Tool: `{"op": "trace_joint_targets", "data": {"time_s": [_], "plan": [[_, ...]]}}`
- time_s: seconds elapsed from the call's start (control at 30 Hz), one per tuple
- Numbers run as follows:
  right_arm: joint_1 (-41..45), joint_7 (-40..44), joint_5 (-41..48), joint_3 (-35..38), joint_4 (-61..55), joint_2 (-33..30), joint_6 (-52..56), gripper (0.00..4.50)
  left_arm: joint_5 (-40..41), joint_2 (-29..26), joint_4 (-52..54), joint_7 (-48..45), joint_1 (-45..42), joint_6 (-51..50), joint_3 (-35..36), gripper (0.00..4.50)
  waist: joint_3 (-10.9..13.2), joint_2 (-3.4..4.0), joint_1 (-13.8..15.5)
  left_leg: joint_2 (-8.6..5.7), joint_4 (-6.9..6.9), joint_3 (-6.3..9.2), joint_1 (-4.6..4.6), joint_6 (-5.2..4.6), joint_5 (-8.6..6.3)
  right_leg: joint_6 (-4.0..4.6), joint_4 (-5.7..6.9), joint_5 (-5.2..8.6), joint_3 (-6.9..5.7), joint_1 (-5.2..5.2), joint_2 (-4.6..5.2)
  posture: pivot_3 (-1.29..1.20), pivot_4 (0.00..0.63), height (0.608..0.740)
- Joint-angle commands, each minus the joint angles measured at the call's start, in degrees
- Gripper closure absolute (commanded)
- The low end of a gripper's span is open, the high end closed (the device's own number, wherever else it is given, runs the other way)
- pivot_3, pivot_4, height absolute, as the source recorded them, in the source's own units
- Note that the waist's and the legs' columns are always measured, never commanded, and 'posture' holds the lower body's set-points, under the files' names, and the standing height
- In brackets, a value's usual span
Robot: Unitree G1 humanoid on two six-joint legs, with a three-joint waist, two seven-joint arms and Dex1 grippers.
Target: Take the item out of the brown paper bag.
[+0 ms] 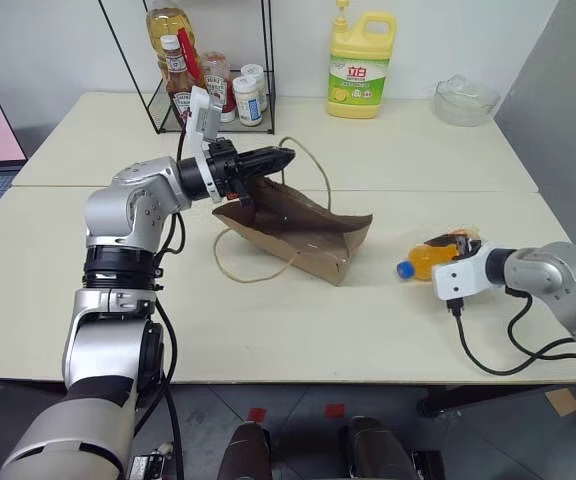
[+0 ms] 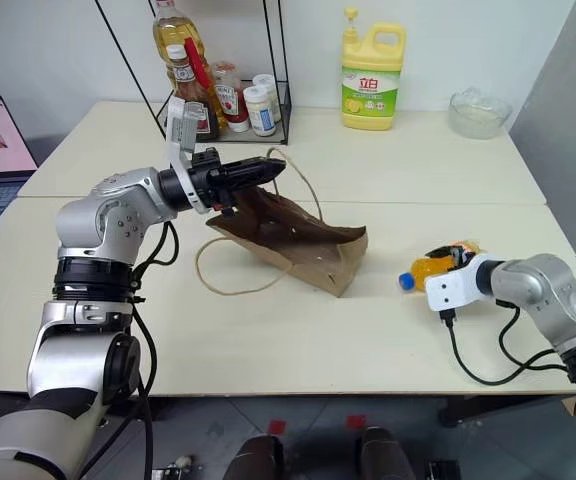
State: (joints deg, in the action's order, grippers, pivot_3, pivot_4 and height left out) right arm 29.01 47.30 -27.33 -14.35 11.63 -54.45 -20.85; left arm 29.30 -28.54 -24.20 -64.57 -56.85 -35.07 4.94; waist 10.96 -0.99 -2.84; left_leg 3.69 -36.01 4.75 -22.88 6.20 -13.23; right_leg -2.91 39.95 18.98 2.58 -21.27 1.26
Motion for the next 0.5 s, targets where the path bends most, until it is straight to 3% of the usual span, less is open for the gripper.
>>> {"op": "trace_joint_targets", "data": {"time_s": [0.03,0.13,0.33,0.5], "plan": [[-2.60,2.99,3.48,1.80,-3.84,-0.54,3.20,0.02,1.36,-0.56,2.05,-0.13,-0.39,0.06,1.62,4.50,0.00,0.00,0.08,0.00,0.01,0.00,-0.01,0.00,0.00,0.00,-0.01,0.00,0.00,0.00,0.00,0.00,0.150,0.740],[-5.51,5.64,8.74,5.49,-10.76,-1.01,8.32,0.02,1.17,-0.43,1.49,-0.02,-0.58,0.39,1.58,4.50,0.00,0.00,0.32,0.00,0.04,0.00,-0.04,0.00,0.00,0.00,-0.03,0.00,-0.01,-0.03,0.00,0.00,0.150,0.740],[-13.48,9.60,32.95,20.87,-40.04,1.23,37.46,0.02,-0.15,0.47,-1.40,1.44,-1.67,2.64,1.67,4.50,0.03,0.04,0.90,0.01,0.03,-0.01,-0.06,0.00,0.00,0.00,-0.01,0.00,0.01,-0.05,0.00,0.00,0.150,0.740],[-10.55,-1.20,49.90,28.18,-56.42,9.58,59.81,0.02,-1.77,1.06,-4.84,3.11,-3.01,5.72,1.56,4.50,0.02,0.02,0.96,0.02,0.01,0.04,-0.02,0.00,0.00,0.00,0.03,0.00,-0.04,-0.01,-0.02,0.00,0.150,0.740]]}}
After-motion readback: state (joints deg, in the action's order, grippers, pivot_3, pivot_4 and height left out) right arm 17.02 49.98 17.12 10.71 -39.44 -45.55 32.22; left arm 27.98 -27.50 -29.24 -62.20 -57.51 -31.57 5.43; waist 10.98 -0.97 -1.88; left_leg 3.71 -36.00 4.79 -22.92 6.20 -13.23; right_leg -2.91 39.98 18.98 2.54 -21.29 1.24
